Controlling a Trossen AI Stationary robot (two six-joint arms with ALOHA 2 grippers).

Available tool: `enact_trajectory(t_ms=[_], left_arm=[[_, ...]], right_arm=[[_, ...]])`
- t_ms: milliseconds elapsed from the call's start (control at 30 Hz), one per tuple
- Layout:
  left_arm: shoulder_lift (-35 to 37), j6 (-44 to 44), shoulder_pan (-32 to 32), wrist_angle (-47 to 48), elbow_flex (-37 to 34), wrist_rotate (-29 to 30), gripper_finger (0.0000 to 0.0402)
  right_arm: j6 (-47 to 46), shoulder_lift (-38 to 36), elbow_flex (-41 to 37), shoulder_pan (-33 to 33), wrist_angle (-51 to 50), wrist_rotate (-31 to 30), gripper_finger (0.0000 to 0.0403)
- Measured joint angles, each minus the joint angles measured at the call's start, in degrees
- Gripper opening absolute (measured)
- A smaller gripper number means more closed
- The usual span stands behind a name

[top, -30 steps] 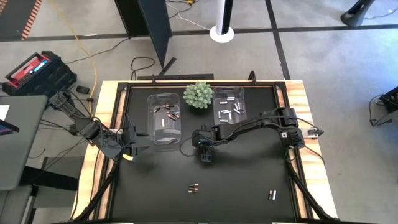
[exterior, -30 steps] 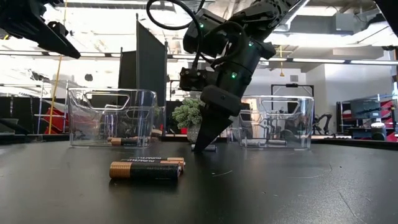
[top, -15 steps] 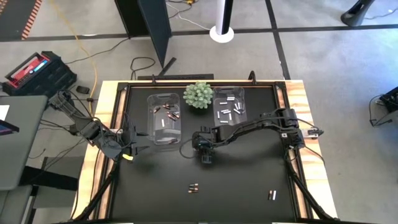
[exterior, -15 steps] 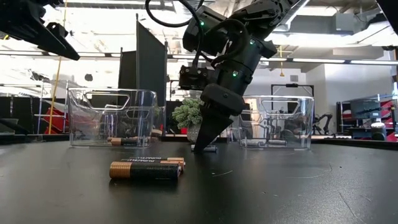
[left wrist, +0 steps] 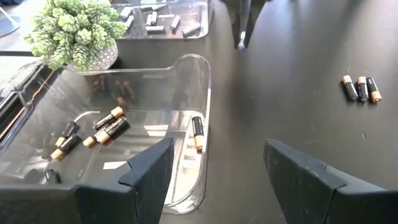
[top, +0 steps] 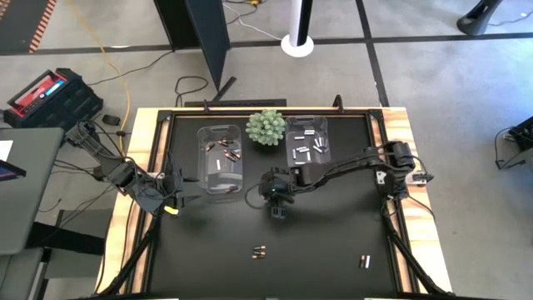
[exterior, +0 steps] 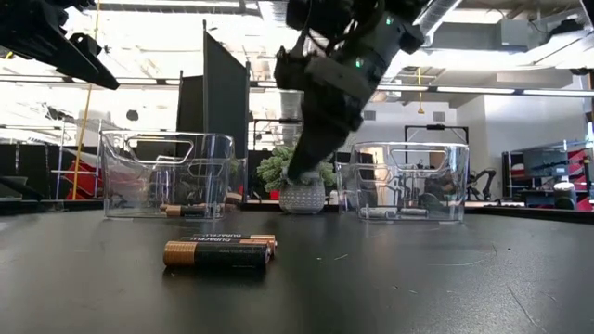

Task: Sort batteries
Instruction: Put the white-blue battery into the right transparent bin

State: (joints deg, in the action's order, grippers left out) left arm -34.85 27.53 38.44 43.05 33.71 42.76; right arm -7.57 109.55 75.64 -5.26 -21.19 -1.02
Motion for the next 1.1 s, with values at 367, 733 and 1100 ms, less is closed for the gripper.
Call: enact_trajectory(t_ms=[367,733,1100], left_arm=[[0.0,1.5,0.0,0.0,0.0,0.0,0.0245],[0.0,1.9,0.0,0.0,0.0,0.0,0.0245],[0.0,1.9,0.0,0.0,0.0,0.0,0.0245]], right_arm=[[-0.3,-12.6,0.1,2.8,-10.8,-7.8,0.005],[-7.9,-23.4,-3.6,16.5,-25.4,-9.7,0.005],[1.4,-20.0,-14.1,28.0,-18.7,-1.9,0.005]])
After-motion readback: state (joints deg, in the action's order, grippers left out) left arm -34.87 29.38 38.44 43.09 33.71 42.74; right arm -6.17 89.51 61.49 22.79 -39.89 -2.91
